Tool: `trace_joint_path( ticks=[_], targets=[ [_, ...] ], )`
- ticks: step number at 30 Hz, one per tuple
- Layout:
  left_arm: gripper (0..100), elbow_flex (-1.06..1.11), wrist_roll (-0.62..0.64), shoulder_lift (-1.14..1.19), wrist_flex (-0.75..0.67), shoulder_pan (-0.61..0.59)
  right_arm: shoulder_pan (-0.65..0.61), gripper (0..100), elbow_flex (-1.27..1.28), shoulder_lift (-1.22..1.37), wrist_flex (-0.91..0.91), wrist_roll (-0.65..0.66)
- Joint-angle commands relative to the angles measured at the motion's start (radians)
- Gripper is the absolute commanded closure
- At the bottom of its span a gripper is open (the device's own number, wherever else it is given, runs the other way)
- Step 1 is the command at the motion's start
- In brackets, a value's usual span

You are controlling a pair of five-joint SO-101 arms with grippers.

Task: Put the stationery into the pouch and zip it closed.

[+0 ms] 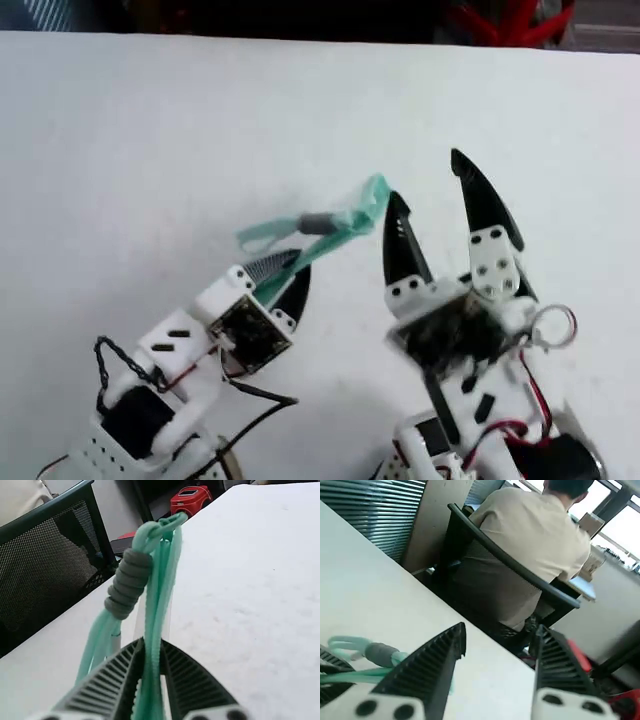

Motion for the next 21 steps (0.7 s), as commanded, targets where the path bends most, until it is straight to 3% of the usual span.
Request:
trace_joint_path(
  ticks=[1,4,8,12,16,21],
  targets=[
    [98,-0.003,0.005,-0.013,-0.035,0.015,-0.007,78.7,-0.101,0.047,0.071,-0.198],
    [98,-0.003,0.005,-0.010,-0.034,0.015,-0.062,78.6,-0.222,0.143,0.220,-0.250],
    [98,-0.002,0.005,-0.010,-0.026,0.021,-0.194,78.6,-0.370,0.369,0.424,-0.140],
    [98,-0.002,0.005,-0.010,0.002,0.022,-0.225,78.9,-0.582,0.553,0.581,0.008],
    [98,-0.002,-0.011,-0.010,0.009,0.044,-0.214,78.9,-0.692,0.596,0.610,0.126],
    [98,0.031,-0.084,-0.012,0.015,0.110,-0.206,78.9,-0.569,0.576,0.610,0.293]
  ],
)
